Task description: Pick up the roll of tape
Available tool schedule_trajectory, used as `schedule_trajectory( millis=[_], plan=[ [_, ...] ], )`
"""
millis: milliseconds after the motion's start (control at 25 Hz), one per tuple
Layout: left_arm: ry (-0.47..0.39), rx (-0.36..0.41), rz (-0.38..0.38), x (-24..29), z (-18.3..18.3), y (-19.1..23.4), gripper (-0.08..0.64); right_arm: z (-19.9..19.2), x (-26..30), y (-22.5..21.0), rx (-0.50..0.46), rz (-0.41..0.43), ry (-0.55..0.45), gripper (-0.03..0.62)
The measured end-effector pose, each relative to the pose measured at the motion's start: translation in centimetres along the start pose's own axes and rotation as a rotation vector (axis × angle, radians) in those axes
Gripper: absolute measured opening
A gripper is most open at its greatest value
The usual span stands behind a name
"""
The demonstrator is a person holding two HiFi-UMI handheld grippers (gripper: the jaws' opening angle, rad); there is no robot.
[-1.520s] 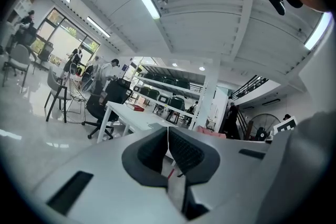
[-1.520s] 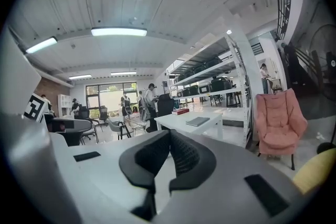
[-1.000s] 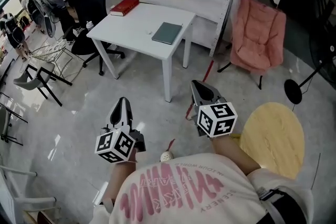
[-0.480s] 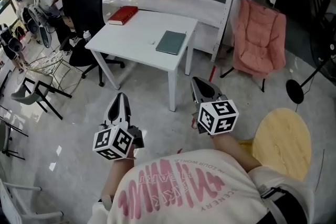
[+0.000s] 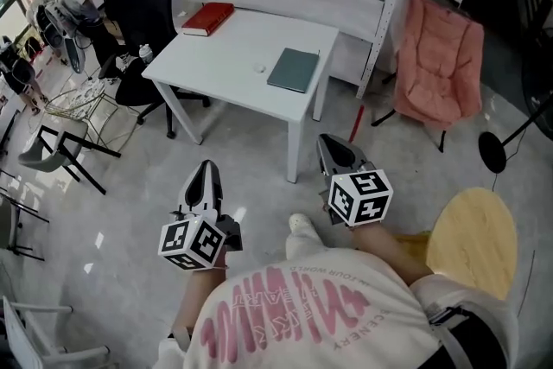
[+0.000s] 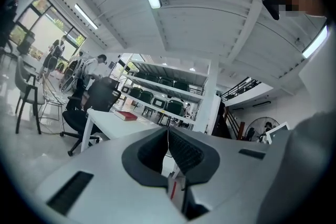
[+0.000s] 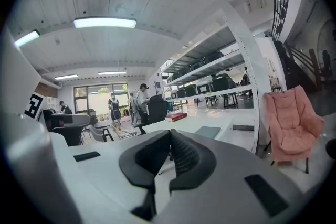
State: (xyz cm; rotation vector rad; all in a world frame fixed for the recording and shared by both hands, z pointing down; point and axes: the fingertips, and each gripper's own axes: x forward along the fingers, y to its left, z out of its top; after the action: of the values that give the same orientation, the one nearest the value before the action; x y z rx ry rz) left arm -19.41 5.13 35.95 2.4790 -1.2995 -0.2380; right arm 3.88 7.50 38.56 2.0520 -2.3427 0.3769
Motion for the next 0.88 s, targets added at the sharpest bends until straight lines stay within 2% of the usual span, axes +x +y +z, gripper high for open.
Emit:
schedule_trajectory(
  millis=[120,320,440,640,880],
  plan=[
    [0.014,-0.022,0.023,1.6,-0.4,1.8,0.025,-0.2,2.6,-0.5,0.006,0.007,0.016,0.012],
    [0.027,0.025,0.059,5.3,-0.5,4.5,0.025,0.2,8.2,-1.6,0.06,0.038,-0.005,0.012],
    [0.035,0.024,0.081,8.2,-0.8,5.8,0.025,0.2,11.6,-2.9,0.075,0.051,0.002,0.012],
    [0.032,0.025,0.067,15.1,-0.3,8.1,0.025,0.2,18.9,-5.5,0.07,0.056,0.041,0.012],
    [0.005,0.039,0.057,23.7,2.8,9.8,0.025,4.4,27.7,-8.4,0.074,0.093,0.022,0.012]
  ],
)
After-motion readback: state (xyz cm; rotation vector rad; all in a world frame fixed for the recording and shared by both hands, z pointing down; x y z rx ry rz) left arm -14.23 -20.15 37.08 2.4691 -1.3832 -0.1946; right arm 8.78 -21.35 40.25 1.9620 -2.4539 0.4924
